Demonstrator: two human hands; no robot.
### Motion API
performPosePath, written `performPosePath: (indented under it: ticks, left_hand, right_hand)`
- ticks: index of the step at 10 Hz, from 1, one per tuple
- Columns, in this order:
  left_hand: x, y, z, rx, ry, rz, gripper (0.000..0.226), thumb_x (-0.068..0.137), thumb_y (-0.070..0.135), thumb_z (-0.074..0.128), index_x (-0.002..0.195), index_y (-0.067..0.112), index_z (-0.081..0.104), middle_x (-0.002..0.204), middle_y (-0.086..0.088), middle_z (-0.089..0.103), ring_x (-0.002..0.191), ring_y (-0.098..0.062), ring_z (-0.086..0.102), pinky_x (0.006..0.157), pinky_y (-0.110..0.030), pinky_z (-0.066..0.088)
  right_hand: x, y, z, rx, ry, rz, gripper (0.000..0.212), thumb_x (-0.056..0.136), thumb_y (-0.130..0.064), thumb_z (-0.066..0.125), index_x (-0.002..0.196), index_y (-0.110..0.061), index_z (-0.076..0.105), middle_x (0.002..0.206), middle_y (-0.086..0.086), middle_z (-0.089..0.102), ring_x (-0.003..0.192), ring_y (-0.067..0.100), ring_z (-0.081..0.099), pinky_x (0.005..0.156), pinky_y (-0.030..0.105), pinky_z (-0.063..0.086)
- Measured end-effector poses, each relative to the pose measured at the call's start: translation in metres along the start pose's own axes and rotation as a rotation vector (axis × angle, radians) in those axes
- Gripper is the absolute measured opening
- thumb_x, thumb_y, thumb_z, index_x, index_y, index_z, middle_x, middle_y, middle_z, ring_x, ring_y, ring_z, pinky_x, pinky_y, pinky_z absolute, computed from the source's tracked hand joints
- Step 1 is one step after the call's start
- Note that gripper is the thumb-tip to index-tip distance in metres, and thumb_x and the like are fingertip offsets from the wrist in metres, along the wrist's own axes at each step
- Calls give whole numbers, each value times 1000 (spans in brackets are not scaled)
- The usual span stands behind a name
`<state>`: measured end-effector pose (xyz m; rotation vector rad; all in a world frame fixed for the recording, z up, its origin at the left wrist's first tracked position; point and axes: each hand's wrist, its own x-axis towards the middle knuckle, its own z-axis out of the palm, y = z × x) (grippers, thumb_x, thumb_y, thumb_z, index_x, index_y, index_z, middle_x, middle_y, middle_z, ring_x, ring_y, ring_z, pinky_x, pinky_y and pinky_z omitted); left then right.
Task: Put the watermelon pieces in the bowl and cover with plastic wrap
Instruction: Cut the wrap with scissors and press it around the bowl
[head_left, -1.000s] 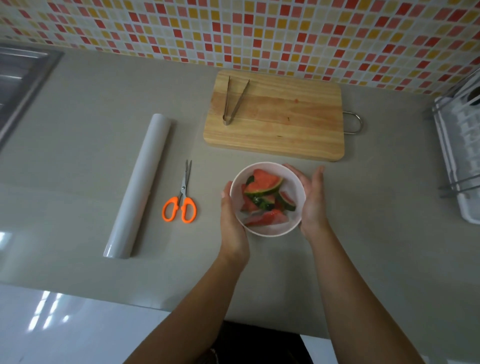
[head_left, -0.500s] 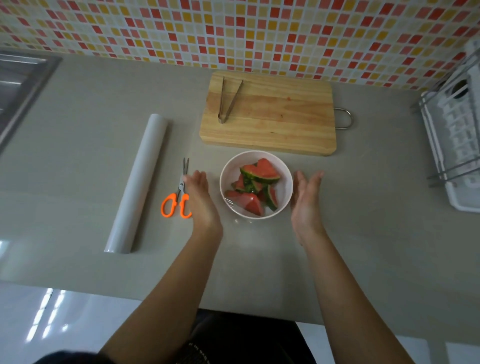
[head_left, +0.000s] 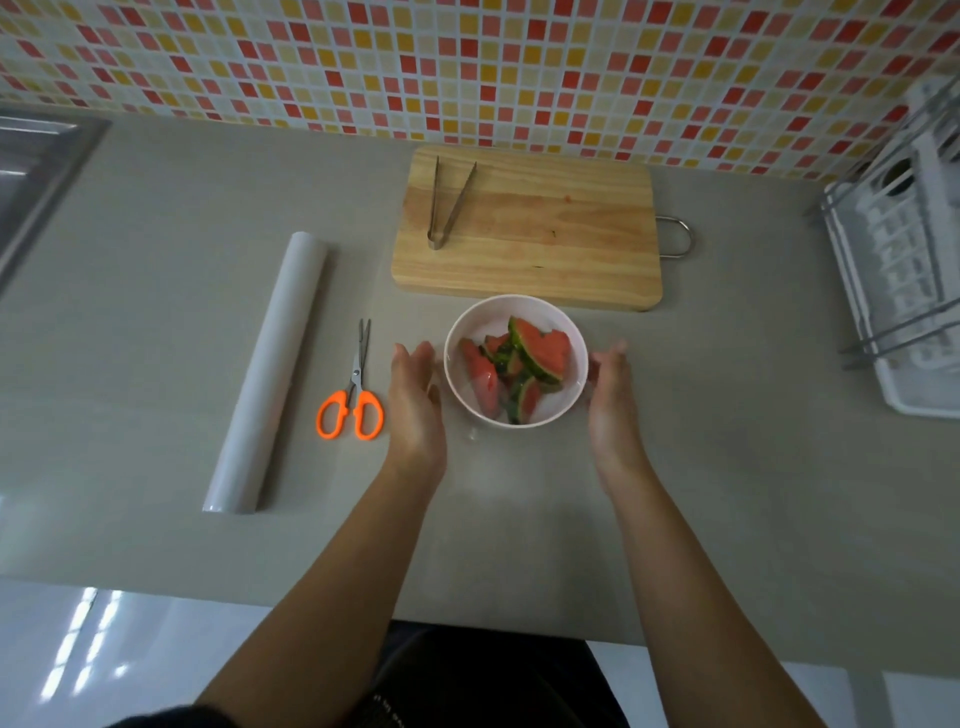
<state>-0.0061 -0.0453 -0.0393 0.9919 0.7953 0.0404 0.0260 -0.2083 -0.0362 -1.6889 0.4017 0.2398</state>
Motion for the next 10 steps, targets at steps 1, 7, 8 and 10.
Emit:
performPosePath:
  ticks: [1, 7, 8, 10]
  left_hand:
    - [-15, -9, 2, 108, 115, -118, 61, 99, 46, 24, 96, 2, 65, 90, -9, 74, 96, -24, 63, 89, -33, 48]
    - [-10, 30, 9, 431, -52, -53, 70, 97, 57, 11, 141, 13, 42, 140, -5, 49, 131, -22, 41, 110, -33, 25]
    - [-4, 40, 13, 531, -100, 3, 73, 95, 60, 13, 135, 12, 50, 132, -12, 57, 124, -27, 50, 111, -45, 32]
    - [7, 58, 9, 586, -169, 58, 72, 97, 57, 10, 109, 12, 65, 116, -13, 66, 111, -28, 58, 105, -48, 39]
  right_hand:
    - [7, -11, 1, -57, -114, -42, 78, 75, -76, 9, 114, -29, 57, 119, -3, 62, 114, 14, 55, 96, 31, 42]
    - [7, -15, -11, -234, -121, 98, 73, 68, -81, 9, 89, -33, 61, 113, 4, 66, 109, 21, 59, 98, 47, 42]
    - [12, -18, -14, -52, -109, 134, 66, 87, -68, 13, 84, -28, 65, 82, -9, 74, 79, 5, 69, 74, 24, 47]
    - [10, -12, -10, -40, -127, 115, 71, 81, -73, 15, 76, -26, 68, 70, -15, 73, 70, 2, 69, 71, 24, 46]
